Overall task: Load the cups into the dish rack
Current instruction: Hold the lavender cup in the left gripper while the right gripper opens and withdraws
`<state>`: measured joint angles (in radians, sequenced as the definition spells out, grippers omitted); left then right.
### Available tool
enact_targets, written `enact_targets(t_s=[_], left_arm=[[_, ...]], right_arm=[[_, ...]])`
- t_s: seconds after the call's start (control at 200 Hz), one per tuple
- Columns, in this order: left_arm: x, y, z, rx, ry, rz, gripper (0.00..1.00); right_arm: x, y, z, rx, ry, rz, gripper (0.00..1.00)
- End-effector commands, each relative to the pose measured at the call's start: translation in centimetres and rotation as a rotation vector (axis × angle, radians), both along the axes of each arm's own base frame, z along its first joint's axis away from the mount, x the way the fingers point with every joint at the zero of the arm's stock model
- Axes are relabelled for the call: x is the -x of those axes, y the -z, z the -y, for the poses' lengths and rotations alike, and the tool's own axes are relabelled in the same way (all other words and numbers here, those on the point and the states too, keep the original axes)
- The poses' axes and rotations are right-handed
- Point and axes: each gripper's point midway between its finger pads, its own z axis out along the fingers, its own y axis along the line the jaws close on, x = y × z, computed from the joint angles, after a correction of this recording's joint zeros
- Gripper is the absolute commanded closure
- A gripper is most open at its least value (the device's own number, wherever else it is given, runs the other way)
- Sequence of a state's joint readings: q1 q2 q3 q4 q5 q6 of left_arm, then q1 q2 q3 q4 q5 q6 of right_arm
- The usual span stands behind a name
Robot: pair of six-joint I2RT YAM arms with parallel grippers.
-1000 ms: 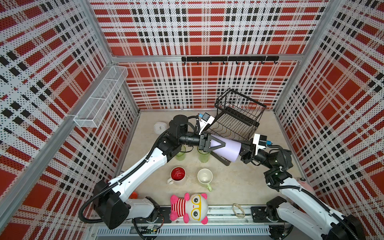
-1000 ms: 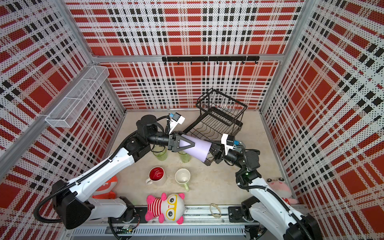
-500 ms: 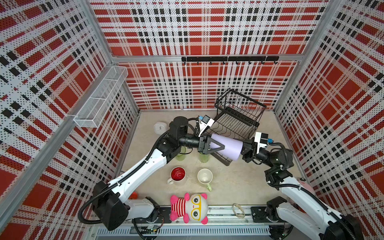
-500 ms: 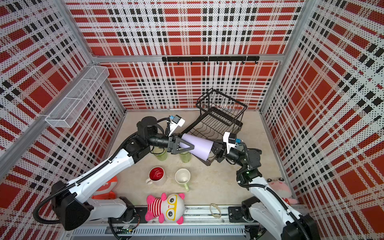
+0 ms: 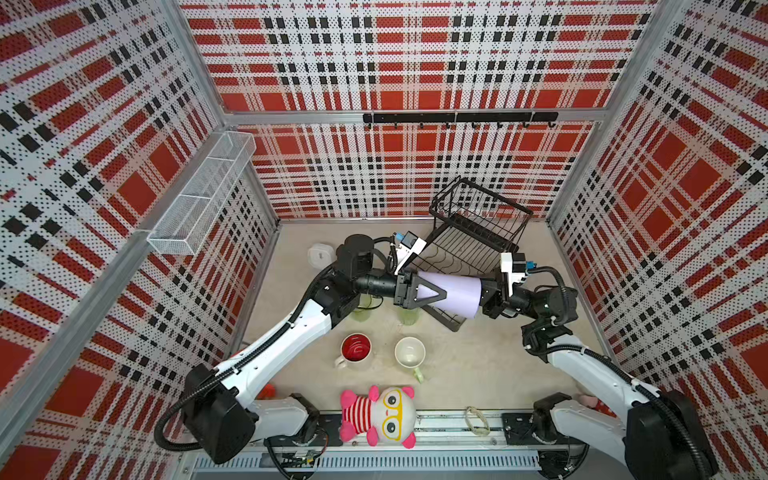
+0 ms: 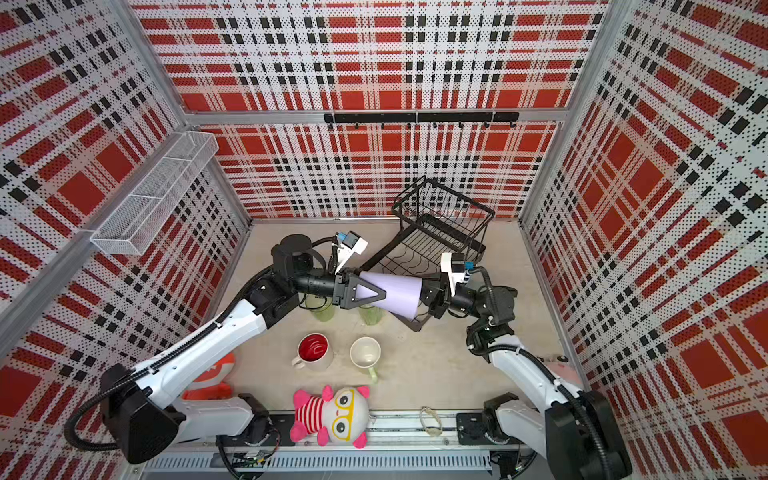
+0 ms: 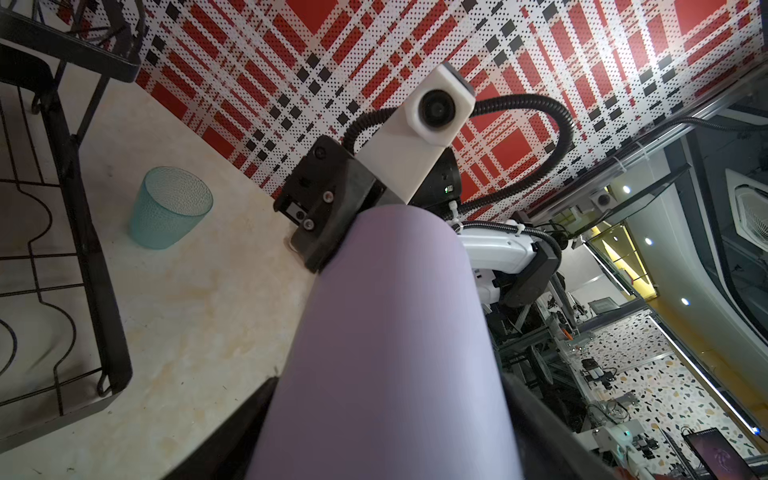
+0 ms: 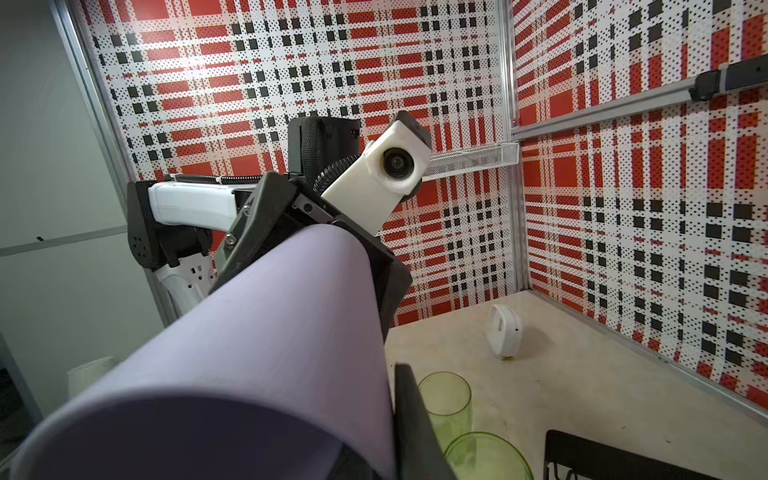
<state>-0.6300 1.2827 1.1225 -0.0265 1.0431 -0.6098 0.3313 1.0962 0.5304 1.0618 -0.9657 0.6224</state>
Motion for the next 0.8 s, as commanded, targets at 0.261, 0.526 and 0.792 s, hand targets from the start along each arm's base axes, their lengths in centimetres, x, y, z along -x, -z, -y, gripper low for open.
enact_targets(t_s=[0.261,0.526,0.792], left_arm=[[0.4,-0.7,0.0,0.045,0.005,0.044,0.20],[0.3,-0.5,0.2,0.060,0.006,0.031,0.13],[0.2,-0.4,0.7,0.063,0.015,0.020,0.16]], right_arm=[[-0.9,-0.5,0.1,0.036,0.073,0.014,1.00],[-1.1,-0.2,0.2,0.040,0.092,0.011,1.00],[-0.9,-0.2,0.0,0.038,0.071,0.004,1.00]])
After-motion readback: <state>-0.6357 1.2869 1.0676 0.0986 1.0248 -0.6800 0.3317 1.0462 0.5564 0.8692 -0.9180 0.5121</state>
